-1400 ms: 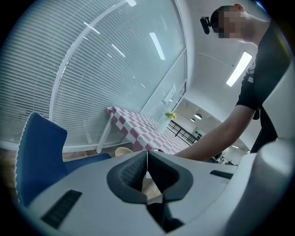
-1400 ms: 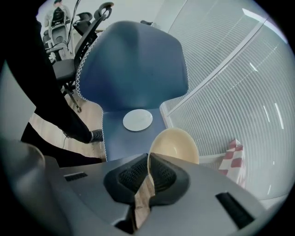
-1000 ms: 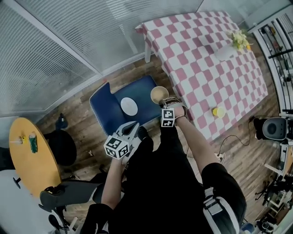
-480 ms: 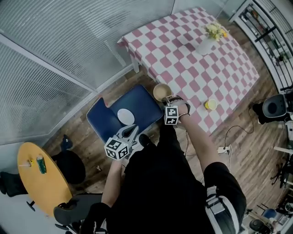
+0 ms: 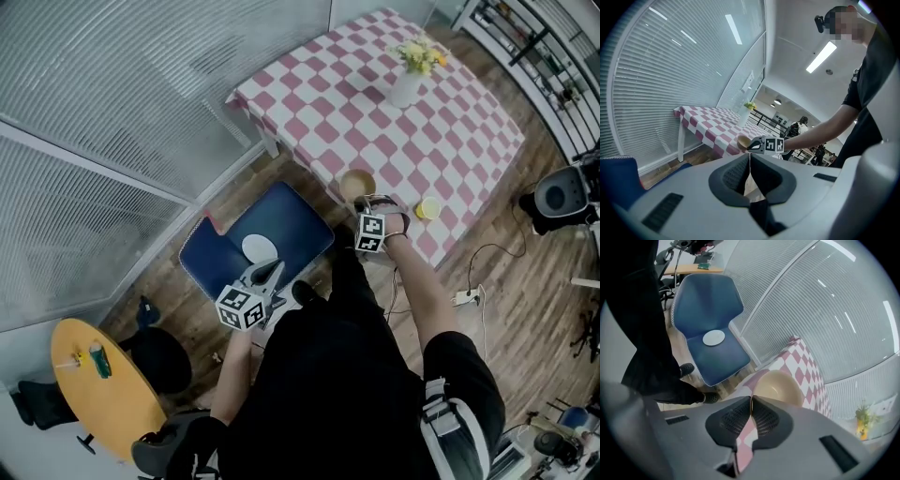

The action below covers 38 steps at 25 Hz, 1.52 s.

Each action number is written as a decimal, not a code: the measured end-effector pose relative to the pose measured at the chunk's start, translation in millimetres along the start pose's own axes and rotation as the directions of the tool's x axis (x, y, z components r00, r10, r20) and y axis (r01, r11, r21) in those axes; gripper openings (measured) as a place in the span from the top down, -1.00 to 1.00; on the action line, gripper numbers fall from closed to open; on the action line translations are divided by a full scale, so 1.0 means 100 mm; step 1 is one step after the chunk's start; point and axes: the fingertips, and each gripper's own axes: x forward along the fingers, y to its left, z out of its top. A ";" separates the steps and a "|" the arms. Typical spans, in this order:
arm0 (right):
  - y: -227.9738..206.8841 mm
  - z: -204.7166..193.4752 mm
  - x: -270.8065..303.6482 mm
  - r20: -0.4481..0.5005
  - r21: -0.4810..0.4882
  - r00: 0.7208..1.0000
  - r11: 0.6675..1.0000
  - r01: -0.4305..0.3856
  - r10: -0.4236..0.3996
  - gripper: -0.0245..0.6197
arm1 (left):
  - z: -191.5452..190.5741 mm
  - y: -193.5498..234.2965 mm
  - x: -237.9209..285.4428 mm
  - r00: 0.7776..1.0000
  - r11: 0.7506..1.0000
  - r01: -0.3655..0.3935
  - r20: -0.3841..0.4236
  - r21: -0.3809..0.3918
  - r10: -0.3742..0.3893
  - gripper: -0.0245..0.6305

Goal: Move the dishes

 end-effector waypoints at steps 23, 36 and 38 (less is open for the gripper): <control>-0.28 -1.21 0.13 -0.114 0.183 0.993 0.983 -0.004 0.025 0.82 | 0.27 -0.12 0.94 0.994 0.997 0.080 -0.070 -0.006 -0.080 0.85; -0.25 -1.28 0.13 -0.132 0.188 0.991 0.982 0.007 0.018 0.48 | 0.25 -0.17 0.98 0.995 0.997 0.082 -0.064 -0.008 -0.083 0.85; -0.27 -1.27 0.10 -0.130 0.192 0.992 0.981 0.024 0.001 0.43 | 0.22 -0.16 0.94 0.995 0.997 0.077 -0.063 -0.010 -0.078 0.85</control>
